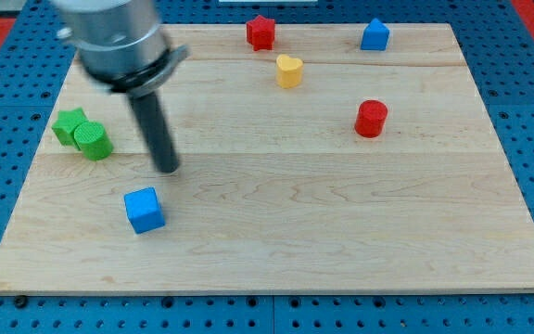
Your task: Push the yellow heart to the bottom of the board
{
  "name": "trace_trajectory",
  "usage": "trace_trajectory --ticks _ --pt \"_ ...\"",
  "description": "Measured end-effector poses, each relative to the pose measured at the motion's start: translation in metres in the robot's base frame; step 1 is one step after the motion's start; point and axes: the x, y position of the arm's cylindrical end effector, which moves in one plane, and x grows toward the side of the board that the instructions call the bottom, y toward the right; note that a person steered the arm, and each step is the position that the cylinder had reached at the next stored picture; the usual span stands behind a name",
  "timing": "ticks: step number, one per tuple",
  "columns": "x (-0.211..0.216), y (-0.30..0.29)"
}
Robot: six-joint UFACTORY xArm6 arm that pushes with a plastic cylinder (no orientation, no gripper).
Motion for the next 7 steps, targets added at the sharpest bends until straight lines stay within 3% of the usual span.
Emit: trace_trajectory --ticks 2,4,5,7 --pt "-0.119 0.149" --pt "-0.179 0.147" --pt "-0.16 0.093" --pt "-0.136 0.097"
